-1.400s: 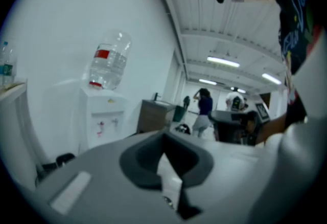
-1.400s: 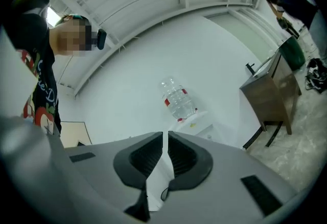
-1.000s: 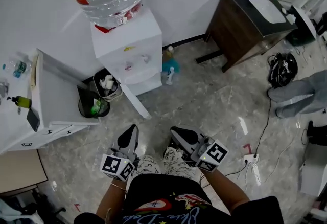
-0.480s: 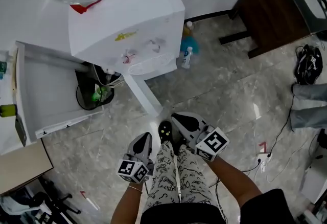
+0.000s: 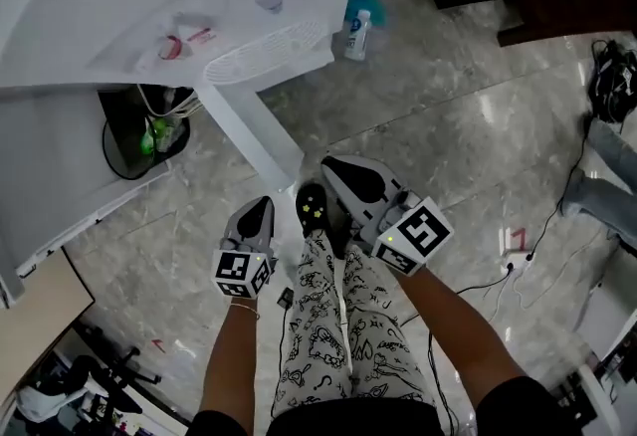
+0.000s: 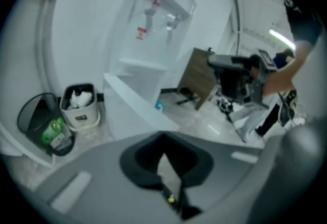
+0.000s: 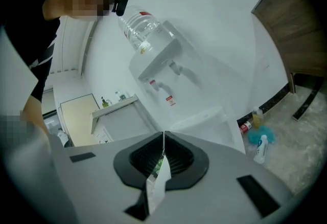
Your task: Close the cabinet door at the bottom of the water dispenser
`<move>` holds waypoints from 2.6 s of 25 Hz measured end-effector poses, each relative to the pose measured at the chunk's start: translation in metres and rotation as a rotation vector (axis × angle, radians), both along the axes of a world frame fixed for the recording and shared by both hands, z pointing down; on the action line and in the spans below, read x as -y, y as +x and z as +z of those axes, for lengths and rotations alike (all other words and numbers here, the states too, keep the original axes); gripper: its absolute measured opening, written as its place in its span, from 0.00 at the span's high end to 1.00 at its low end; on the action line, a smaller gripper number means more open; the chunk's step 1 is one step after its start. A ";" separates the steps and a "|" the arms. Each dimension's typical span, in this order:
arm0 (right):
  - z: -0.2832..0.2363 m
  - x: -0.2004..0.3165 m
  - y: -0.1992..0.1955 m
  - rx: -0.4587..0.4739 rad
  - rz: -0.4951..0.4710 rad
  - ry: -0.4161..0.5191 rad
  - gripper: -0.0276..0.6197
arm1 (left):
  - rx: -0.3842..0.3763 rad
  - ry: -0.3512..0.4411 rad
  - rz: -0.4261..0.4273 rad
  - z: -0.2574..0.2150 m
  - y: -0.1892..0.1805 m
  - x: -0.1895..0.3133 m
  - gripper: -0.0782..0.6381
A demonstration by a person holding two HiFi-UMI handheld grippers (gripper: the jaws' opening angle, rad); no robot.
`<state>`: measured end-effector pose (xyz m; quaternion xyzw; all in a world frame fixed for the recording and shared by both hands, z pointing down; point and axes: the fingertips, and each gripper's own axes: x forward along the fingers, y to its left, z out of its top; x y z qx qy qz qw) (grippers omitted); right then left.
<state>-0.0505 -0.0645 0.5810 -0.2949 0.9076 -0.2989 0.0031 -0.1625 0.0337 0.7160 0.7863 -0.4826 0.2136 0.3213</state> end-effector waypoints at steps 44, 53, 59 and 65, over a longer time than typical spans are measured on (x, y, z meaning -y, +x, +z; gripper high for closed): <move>0.015 0.106 0.119 0.074 0.405 -0.076 0.93 | -0.083 0.120 0.131 0.037 0.120 0.219 0.90; 0.002 0.113 0.143 0.205 0.507 -0.120 0.93 | -0.006 0.134 0.184 0.039 0.121 0.266 0.90; -0.007 0.118 0.152 0.201 0.508 -0.098 0.93 | 0.002 0.136 0.116 0.040 0.111 0.287 0.90; -0.020 0.112 0.151 0.163 0.468 -0.038 0.93 | -0.045 0.135 0.041 0.025 0.106 0.270 0.90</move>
